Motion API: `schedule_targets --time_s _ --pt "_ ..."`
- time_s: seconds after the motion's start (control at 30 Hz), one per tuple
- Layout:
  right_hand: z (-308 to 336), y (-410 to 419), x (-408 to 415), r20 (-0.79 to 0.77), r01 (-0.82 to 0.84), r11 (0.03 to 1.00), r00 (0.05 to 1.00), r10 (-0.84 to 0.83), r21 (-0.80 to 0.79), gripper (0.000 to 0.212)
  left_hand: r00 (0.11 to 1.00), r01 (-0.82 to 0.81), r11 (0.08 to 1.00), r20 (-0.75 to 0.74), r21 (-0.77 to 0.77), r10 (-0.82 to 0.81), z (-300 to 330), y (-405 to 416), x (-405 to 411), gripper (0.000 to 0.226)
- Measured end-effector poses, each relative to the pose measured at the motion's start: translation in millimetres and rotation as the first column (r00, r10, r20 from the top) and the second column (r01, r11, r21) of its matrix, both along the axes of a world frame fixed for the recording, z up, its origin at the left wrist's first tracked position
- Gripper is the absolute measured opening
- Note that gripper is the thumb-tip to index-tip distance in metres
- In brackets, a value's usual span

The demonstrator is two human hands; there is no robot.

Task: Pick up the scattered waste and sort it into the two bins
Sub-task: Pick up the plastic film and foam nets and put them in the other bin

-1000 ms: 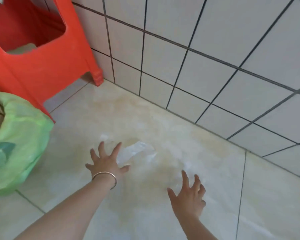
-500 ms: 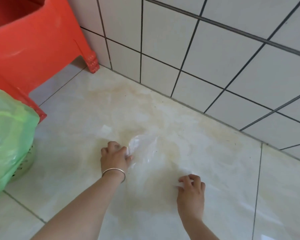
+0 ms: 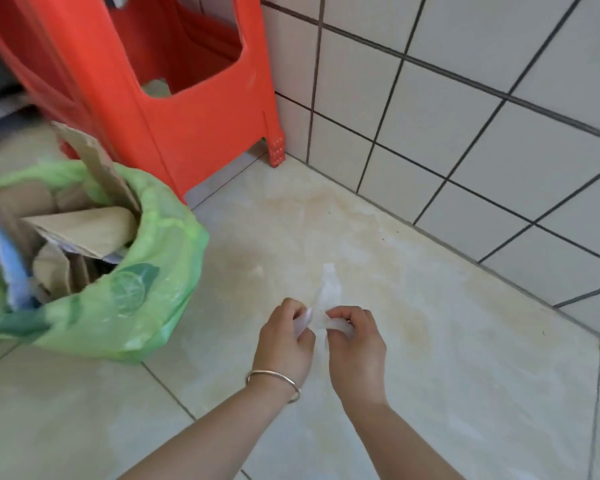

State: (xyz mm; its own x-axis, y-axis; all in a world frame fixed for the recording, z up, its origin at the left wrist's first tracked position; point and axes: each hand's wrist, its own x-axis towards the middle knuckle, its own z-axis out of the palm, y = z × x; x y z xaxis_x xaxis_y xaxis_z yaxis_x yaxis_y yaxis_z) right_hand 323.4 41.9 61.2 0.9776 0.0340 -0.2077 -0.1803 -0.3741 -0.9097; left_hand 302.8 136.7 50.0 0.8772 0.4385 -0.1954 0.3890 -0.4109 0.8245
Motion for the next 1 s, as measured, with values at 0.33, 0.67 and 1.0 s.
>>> schedule_targets --time_s 0.33,0.67,1.0 --pt "104 146 -61 0.232 -0.319 0.942 0.929 0.289 0.107 0.046 0.939 -0.197 0.977 0.27 -0.082 0.213 118 128 -96 0.016" --pt "178 324 -136 0.416 -0.684 0.73 0.665 0.621 0.004 0.027 0.746 -0.516 0.843 0.403 -0.154 0.53 178 296 -185 0.031" --pt "164 466 -165 0.203 -0.782 0.586 0.551 0.809 -0.212 0.043 0.757 -0.633 0.762 0.094 -0.139 0.646 168 439 -212 0.032"
